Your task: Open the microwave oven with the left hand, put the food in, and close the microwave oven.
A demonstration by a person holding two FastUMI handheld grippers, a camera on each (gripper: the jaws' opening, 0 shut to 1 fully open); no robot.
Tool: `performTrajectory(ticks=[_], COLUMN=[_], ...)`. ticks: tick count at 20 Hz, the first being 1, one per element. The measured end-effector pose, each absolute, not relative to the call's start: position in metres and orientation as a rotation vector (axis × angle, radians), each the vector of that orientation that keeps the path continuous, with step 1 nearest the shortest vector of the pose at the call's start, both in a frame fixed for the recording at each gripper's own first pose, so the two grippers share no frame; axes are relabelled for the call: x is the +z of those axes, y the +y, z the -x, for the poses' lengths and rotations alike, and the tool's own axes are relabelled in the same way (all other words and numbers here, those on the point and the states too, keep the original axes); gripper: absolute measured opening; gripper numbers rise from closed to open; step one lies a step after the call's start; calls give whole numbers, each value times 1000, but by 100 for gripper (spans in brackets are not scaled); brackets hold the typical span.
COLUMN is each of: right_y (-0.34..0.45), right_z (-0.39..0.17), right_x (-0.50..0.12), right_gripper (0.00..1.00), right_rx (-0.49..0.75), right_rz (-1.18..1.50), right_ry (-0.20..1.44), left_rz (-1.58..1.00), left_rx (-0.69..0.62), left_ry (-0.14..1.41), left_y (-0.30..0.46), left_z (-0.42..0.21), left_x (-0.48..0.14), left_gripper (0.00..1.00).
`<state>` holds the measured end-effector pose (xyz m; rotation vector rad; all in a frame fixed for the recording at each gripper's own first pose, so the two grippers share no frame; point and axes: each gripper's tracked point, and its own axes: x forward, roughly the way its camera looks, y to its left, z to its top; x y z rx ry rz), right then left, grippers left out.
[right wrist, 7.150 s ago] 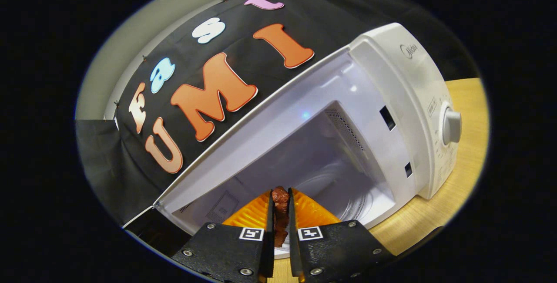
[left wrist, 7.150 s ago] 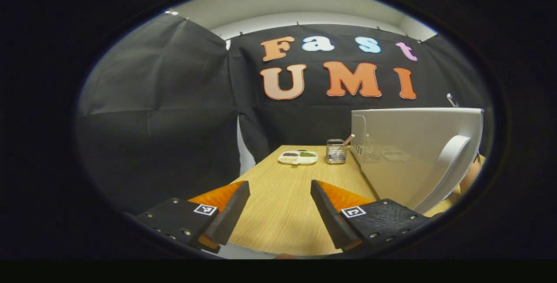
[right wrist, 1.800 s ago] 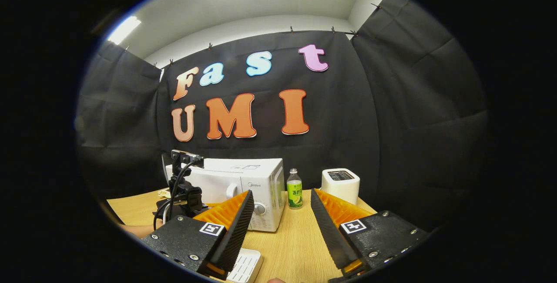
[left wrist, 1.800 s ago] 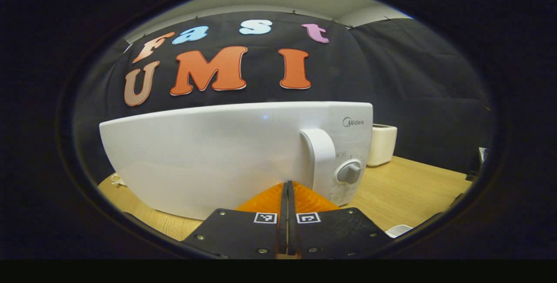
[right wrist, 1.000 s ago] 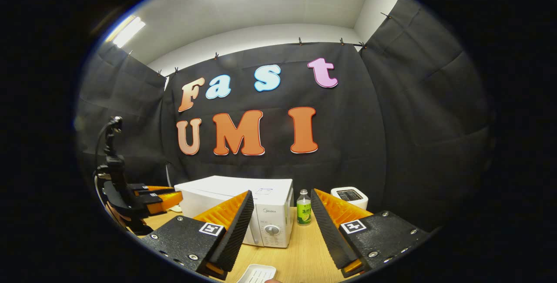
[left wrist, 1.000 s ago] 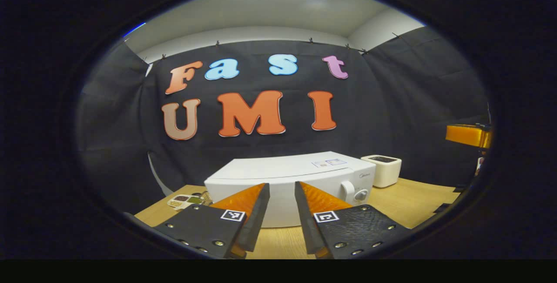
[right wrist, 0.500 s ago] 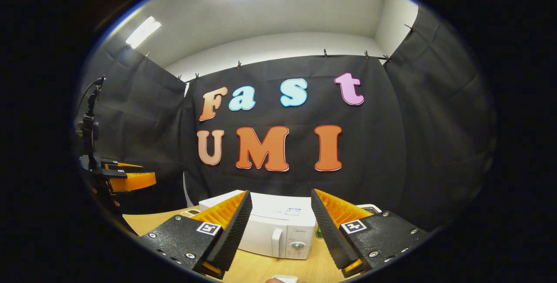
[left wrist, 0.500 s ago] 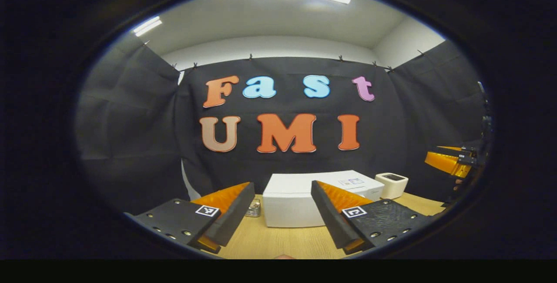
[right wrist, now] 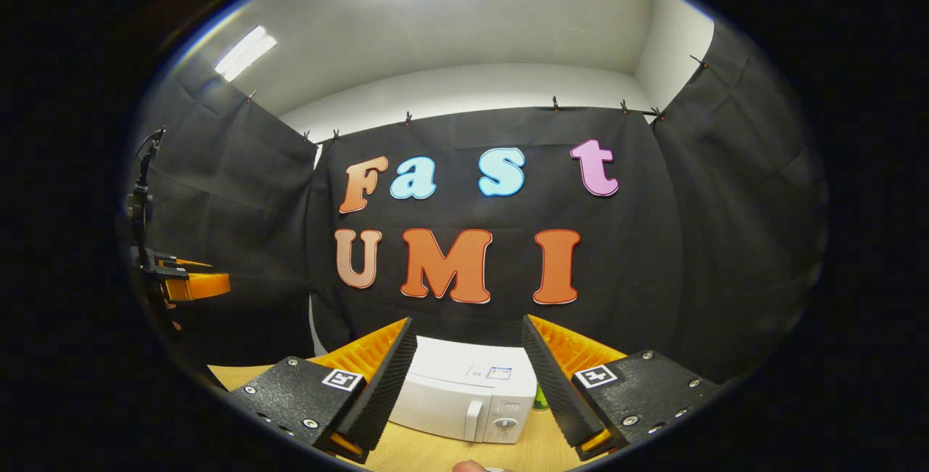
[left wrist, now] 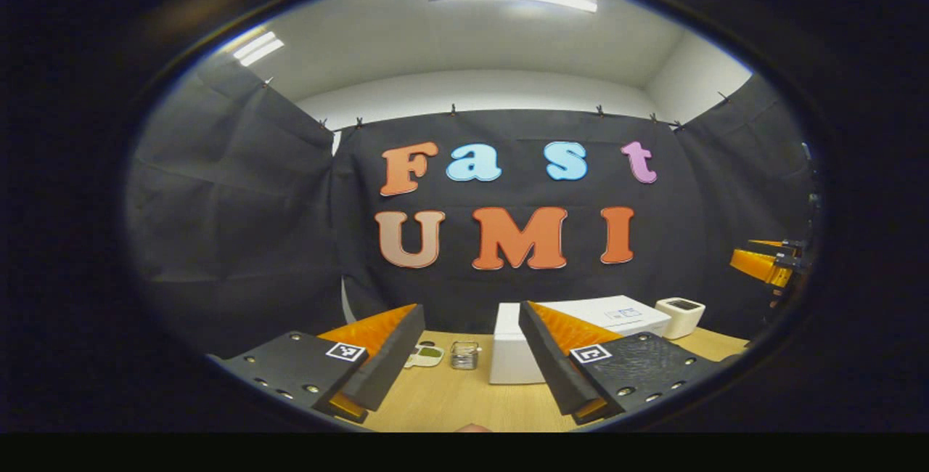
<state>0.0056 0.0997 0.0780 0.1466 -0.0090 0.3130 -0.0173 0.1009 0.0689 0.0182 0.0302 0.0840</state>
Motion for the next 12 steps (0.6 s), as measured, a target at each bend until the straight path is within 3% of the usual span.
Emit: performTrajectory(ticks=[5,12], right_y=[103,107], right_z=[-8,-11], right_x=[78,76], right_gripper=[91,93], right_rx=[318,346], right_rz=[-164,-154], right_ry=[-5,-12], left_rz=[-13,-32], left_rx=[69,63], left_ry=[35,14], left_y=[100,93], left_z=[17,15], left_x=[67,68], left_gripper=[89,86])
